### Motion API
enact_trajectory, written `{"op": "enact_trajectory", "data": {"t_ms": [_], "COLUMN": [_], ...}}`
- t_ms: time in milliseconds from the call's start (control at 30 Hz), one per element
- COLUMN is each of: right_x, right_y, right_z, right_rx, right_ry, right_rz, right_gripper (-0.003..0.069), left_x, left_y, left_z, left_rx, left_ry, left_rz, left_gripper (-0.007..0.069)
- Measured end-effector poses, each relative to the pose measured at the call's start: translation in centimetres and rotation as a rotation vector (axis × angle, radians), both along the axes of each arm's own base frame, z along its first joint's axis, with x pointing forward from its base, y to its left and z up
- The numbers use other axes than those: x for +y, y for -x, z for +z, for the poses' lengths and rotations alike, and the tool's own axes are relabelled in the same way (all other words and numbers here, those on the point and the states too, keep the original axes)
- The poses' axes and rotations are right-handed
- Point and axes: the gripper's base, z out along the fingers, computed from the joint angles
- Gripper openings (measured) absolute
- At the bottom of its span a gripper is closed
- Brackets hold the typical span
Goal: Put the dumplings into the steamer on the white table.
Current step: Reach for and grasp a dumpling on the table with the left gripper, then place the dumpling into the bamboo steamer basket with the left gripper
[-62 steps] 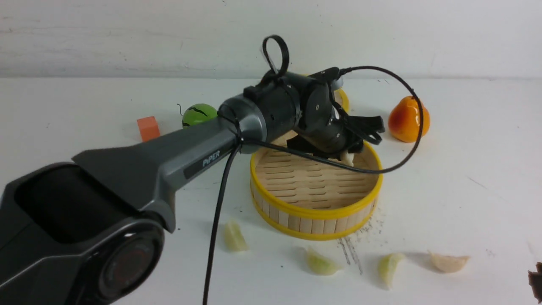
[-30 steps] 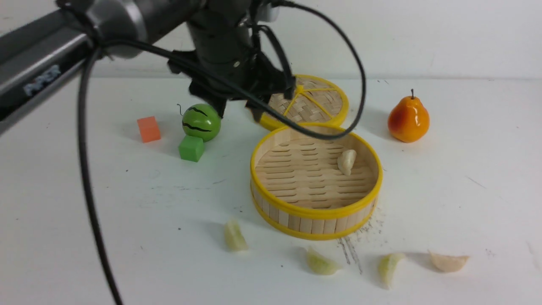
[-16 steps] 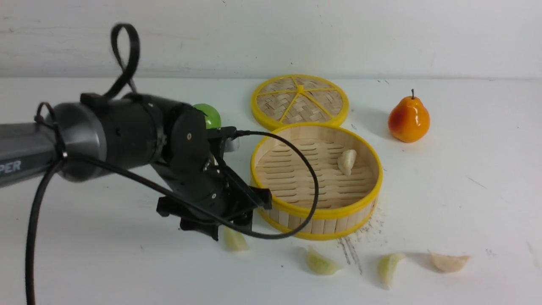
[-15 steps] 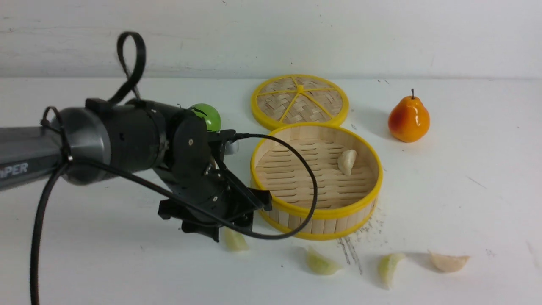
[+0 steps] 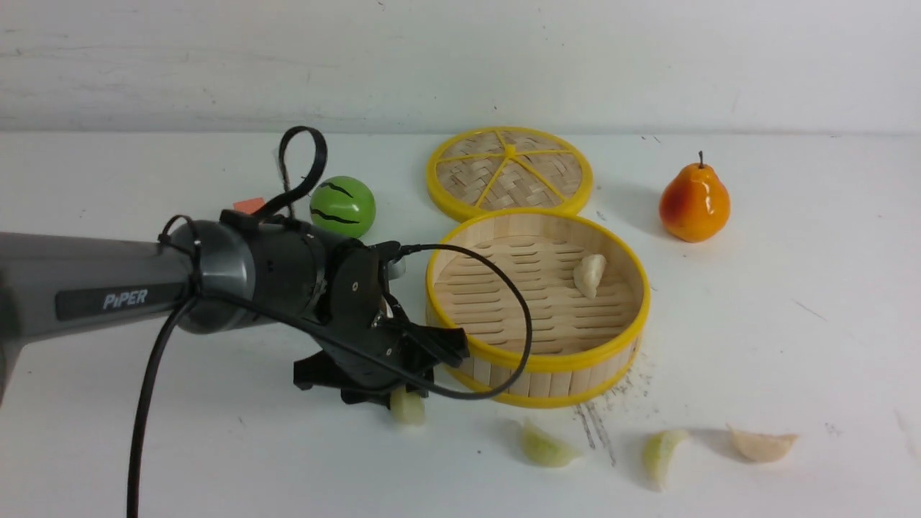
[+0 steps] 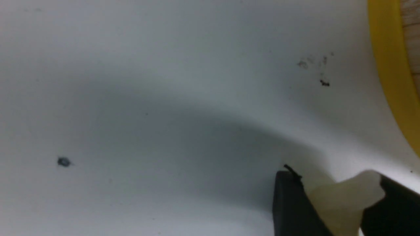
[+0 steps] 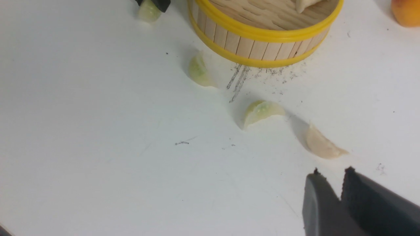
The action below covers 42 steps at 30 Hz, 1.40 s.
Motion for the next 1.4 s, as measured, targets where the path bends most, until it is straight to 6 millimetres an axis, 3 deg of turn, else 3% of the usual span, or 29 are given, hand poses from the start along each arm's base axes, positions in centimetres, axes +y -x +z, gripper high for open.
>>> {"op": "enact_trajectory", "data": {"t_ms": [200, 300, 500, 567, 667, 833, 1033, 1267, 1400], "right_x": [-0.1, -0.1, 0.0, 0.0, 0.0, 0.0, -0.1, -0.3, -0.3], "right_y": [0.0, -0.1, -0.3, -0.3, -0.3, -0.3, -0.1, 0.1, 0.1], "right_z": [0.0, 0.0, 0.3, 0.4, 0.4, 0.4, 0.1, -0.2, -0.2], "right_rx": [-0.003, -0.008, -0.046, -0.054, -0.054, -0.049, -0.011, 0.026, 0.025], "right_ry": [0.007, 0.006, -0.014, -0.018, -0.018, -0.017, -0.011, 0.021, 0.022], "right_rz": [-0.002, -0.003, -0.007, -0.008, -0.008, -0.008, -0.022, -0.024, -0.025], "right_gripper": [0.0114, 0.0114, 0.0118, 0.012, 0.0125, 0.0128, 0.0129, 0.0135, 0.0143], "left_x": [0.5, 0.8, 0.0, -0.9, -2.4, -6.0, -9.8, -10.6, -10.7], "left_y": [0.9, 1.5, 0.4, -0.7, -2.4, -5.7, -9.0, -11.2, -11.4], "left_z": [1.5, 4.9, 14.6, 16.8, 17.3, 14.6, 9.2, 3.8, 3.4], "left_rx": [0.015, -0.042, -0.24, -0.267, -0.263, -0.224, -0.192, -0.157, -0.156], "left_ry": [-0.037, -0.015, 0.075, 0.108, 0.141, 0.149, 0.133, 0.073, 0.066], "left_rz": [-0.061, -0.079, -0.128, -0.152, -0.187, -0.281, -0.33, -0.315, -0.313], "left_gripper": [0.0219, 0.0219, 0.0219, 0.0219, 0.0219, 0.0219, 0.0219, 0.0219, 0.0312]}}
